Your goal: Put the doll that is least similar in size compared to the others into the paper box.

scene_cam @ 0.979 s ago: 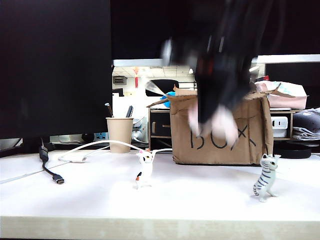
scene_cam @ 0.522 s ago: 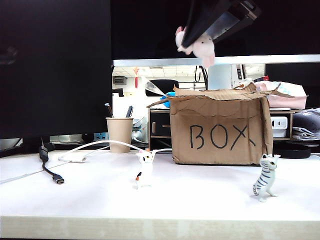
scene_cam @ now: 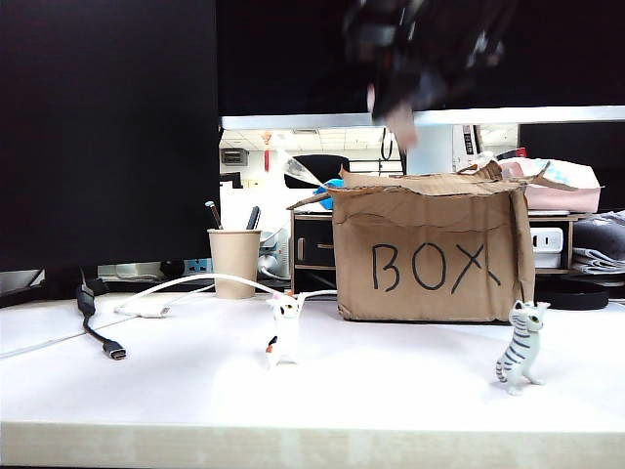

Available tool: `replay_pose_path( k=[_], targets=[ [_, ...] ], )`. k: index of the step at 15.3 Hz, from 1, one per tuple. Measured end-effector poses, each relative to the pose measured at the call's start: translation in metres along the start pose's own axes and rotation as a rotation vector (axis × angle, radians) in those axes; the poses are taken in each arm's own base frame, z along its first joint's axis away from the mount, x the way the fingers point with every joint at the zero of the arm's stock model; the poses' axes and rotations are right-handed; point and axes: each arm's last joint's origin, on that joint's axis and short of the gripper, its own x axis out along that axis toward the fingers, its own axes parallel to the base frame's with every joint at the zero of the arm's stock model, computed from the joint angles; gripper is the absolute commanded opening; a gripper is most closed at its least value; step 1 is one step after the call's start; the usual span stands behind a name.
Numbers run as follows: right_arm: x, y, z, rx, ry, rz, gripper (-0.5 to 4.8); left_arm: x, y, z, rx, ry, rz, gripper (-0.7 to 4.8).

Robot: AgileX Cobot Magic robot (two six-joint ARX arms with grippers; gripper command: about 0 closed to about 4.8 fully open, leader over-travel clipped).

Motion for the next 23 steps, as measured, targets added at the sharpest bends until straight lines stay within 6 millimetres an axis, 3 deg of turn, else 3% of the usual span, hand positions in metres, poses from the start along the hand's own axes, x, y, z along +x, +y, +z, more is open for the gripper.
replay_pose_path(
  k=[3, 4, 5, 6, 7, 8, 11, 13, 16, 19, 23],
  targets=[
    [0.007, 0.000, -0.005, -0.005, 0.036, -0.075, 2.32, 0.000, 0.000, 0.000, 0.000, 0.000, 0.000, -0.05],
    [0.007, -0.001, -0.005, -0.005, 0.030, -0.095, 3.82, 0.000, 0.000, 0.000, 0.000, 0.000, 0.000, -0.05],
    [0.007, -0.004, -0.003, 0.001, 0.014, -0.128, 4.43, 0.000, 0.000, 0.000, 0.000, 0.000, 0.000, -0.05],
    [0.006, -0.006, -0.002, 0.003, 0.009, -0.153, 3.53, 0.000, 0.000, 0.000, 0.000, 0.000, 0.000, -0.05],
    [0.006, -0.006, -0.002, 0.005, 0.010, -0.167, 0.16, 0.000, 0.000, 0.000, 0.000, 0.000, 0.000, -0.05],
    [0.006, -0.006, -0.002, 0.005, 0.011, -0.168, -0.15, 0.000, 0.000, 0.000, 0.000, 0.000, 0.000, -0.05],
    [-0.022, -0.001, 0.005, 0.000, 0.001, -0.111, -0.02, 0.000, 0.000, 0.000, 0.000, 0.000, 0.000, -0.05],
    [-0.053, 0.005, 0.012, 0.002, -0.013, -0.081, -0.02, 0.000, 0.000, 0.000, 0.000, 0.000, 0.000, -0.05],
    [-0.131, 0.017, 0.012, 0.023, -0.020, 0.009, -0.02, 0.000, 0.006, 0.000, -0.002, -0.002, 0.062, -0.05],
    [-0.185, 0.039, -0.019, -0.009, -0.030, 0.164, -0.02, -0.002, 0.016, 0.001, -0.004, -0.006, 0.172, -0.05],
    [-0.244, 0.041, -0.060, 0.138, -0.100, 0.237, -0.02, -0.004, 0.024, 0.001, -0.007, -0.008, 0.260, -0.05]
  ],
)
